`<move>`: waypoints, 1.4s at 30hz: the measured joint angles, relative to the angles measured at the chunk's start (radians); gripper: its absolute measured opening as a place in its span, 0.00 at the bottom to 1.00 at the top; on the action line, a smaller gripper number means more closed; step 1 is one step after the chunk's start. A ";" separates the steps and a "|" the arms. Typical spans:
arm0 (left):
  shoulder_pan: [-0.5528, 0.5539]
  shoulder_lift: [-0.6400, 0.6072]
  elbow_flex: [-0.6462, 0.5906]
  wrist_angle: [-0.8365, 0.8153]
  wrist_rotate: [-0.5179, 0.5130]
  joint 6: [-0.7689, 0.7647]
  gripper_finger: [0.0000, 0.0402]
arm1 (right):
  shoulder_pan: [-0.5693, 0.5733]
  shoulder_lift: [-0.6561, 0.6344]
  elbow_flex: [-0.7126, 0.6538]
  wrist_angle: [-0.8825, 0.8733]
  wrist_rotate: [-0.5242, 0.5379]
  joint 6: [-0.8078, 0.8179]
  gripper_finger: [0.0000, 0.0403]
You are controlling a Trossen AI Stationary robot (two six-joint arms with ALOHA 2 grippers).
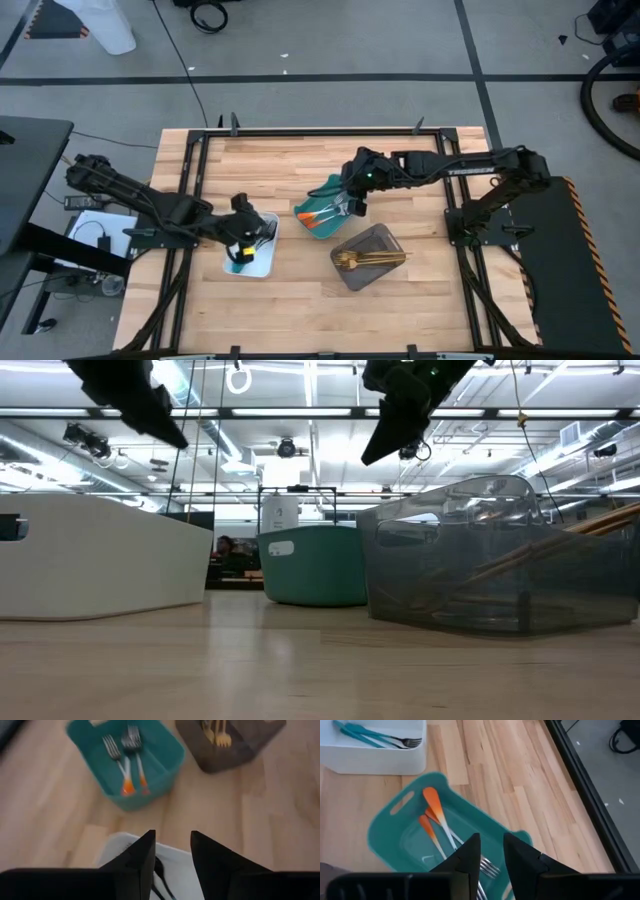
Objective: Sort silverware by color (type)
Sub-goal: Return to Home Position
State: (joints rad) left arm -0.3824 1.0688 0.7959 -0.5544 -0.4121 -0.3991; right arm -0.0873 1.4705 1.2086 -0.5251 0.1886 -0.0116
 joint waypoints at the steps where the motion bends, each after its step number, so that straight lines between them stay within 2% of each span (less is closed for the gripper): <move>1: 0.000 -0.014 0.000 0.002 -0.021 0.015 0.33 | -0.004 -0.007 -0.009 0.000 0.000 0.000 0.23; 6: 0.009 -0.085 0.000 0.004 -0.099 0.088 0.33 | -0.022 -0.067 -0.057 0.017 0.000 0.015 0.21; 12: 0.049 -0.122 -0.001 0.007 -0.142 0.211 0.33 | -0.033 -0.182 -0.160 0.097 -0.004 0.016 0.20; 21: 0.095 -0.173 -0.027 0.115 -0.112 0.449 0.33 | -0.045 -0.394 -0.320 0.265 -0.007 0.024 0.20; 29: 0.144 -0.382 -0.213 0.222 -0.061 0.515 0.33 | -0.043 -0.600 -0.497 0.406 -0.007 0.106 0.20; 35: 0.146 -0.609 -0.349 0.264 -0.057 0.560 0.33 | -0.028 -0.770 -0.692 0.581 -0.013 0.125 0.20; 39: 0.145 -0.735 -0.434 0.402 -0.086 0.537 0.33 | -0.028 -0.872 -0.805 0.729 -0.026 0.124 0.20; 42: 0.146 -0.783 -0.478 0.642 -0.134 0.465 0.33 | -0.028 -0.929 -0.854 0.811 0.019 0.141 0.20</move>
State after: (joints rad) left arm -0.2360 0.2860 0.3182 0.0877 -0.5456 0.0656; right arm -0.1154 0.5415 0.3542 0.2856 0.2077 0.1289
